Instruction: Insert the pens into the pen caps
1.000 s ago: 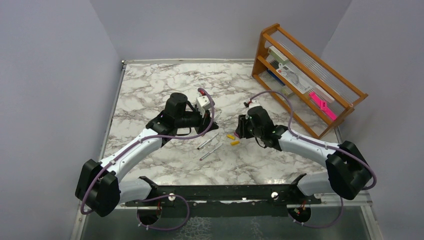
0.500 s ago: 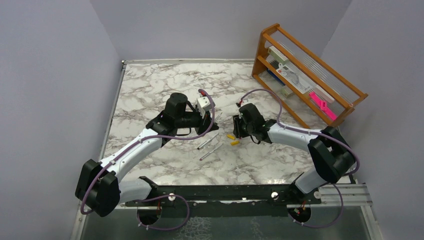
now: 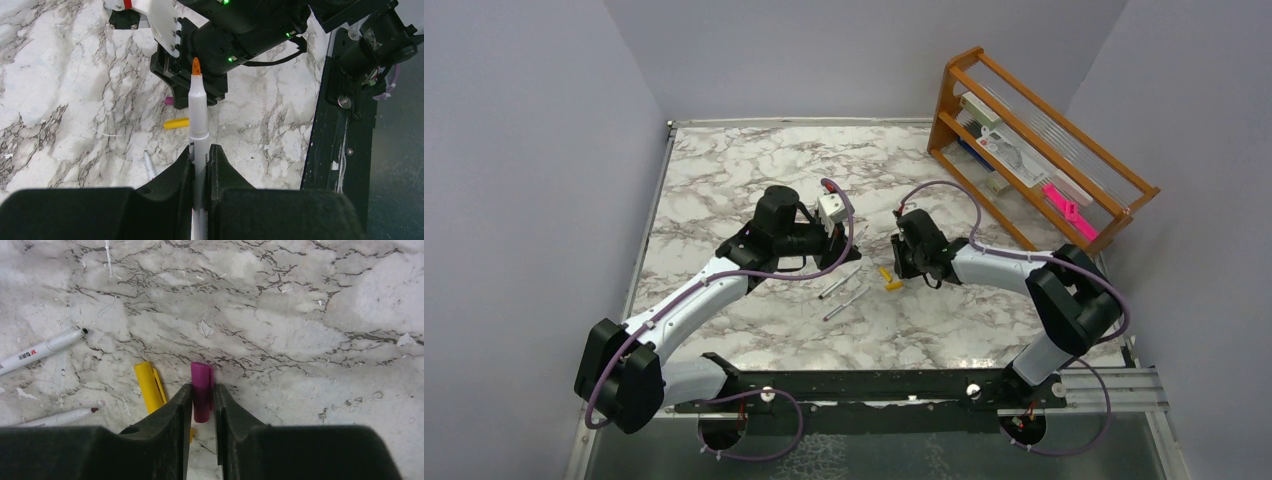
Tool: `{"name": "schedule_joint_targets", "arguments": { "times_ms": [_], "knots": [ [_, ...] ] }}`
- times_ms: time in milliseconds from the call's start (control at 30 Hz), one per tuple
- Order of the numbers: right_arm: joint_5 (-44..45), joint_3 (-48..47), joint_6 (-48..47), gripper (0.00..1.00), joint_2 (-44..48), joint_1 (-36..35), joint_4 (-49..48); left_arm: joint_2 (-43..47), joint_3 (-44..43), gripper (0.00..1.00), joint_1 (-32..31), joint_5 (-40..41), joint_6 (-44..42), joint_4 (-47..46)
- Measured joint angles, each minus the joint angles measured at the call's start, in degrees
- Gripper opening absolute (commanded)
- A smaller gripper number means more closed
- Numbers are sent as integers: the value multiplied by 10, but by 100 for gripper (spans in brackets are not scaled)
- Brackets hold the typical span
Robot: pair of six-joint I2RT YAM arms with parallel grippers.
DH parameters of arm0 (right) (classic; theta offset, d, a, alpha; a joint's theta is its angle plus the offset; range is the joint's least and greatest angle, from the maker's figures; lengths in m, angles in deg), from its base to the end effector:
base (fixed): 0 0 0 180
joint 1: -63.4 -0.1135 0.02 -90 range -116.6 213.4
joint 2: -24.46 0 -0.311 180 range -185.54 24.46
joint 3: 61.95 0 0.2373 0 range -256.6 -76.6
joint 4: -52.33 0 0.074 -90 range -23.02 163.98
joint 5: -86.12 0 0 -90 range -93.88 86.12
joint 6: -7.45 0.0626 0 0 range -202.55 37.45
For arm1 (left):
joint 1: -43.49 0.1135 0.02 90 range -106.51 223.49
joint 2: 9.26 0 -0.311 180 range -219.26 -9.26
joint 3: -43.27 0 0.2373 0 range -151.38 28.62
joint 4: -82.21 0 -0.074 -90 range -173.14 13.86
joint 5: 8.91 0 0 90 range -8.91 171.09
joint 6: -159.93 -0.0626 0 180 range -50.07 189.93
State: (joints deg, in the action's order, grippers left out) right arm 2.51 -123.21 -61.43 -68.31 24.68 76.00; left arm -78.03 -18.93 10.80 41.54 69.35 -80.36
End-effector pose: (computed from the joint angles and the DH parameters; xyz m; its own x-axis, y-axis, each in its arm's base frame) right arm 0.2502 0.1917 0.1883 -0.8036 -0.1853 -0.5656 -0.3028 0.9454 0.1205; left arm 0.1929 -0.1712 0.3265 -0.3331 0.2231 -0.9161 0.9094 0.3325 -0.2497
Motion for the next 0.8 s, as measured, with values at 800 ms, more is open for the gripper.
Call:
{"name": "schedule_joint_targets", "arguments": {
  "times_ms": [800],
  "knots": [
    [-9,92,141,1,203,0,-114,2,12,0,0,1,49,-29]
  ]
}}
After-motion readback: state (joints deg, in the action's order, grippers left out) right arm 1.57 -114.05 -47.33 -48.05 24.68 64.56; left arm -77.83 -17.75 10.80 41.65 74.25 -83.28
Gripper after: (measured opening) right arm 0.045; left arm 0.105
